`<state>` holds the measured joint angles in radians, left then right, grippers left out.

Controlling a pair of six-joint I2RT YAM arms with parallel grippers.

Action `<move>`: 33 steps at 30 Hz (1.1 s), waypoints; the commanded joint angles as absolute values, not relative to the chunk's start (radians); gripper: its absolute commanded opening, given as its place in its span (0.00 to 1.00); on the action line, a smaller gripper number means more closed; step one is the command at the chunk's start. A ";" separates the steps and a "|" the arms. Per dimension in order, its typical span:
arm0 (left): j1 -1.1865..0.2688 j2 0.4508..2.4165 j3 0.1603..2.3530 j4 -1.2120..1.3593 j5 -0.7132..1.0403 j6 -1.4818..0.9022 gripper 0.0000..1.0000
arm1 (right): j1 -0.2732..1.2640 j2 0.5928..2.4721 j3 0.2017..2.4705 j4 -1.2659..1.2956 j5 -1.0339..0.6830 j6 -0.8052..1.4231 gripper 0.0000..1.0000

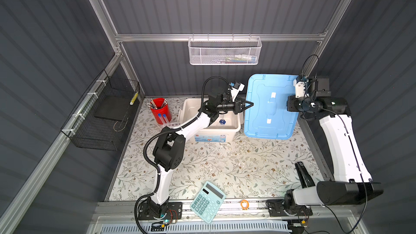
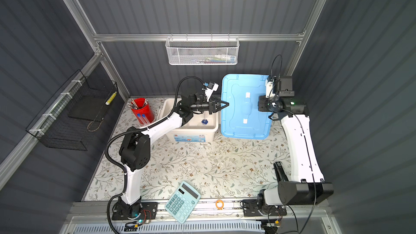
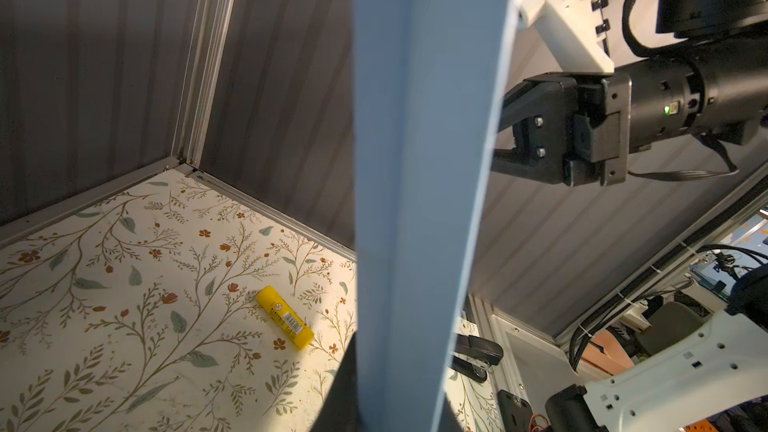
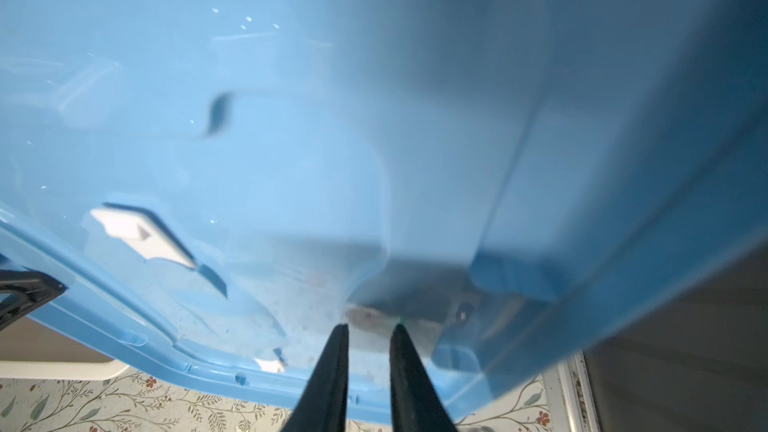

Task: Organize the chemistry lab equipment
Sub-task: 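Close left gripper on the raised lid's opposite edge, then raise the lid with left gripper while right gripper regrips its far edge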

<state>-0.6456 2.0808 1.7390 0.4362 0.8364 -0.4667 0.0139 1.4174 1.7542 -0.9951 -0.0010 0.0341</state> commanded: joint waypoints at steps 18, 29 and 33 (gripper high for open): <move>-0.645 1.929 1.819 0.285 0.637 -0.185 0.16 | 0.015 1.235 1.849 -0.996 -0.082 0.134 0.44; -0.646 1.871 1.894 0.152 0.508 0.047 0.17 | 0.012 1.206 1.909 -0.995 -0.269 0.319 0.49; -0.647 1.853 1.932 0.100 0.484 0.127 0.16 | 0.011 1.175 1.890 -0.932 -0.349 0.359 0.51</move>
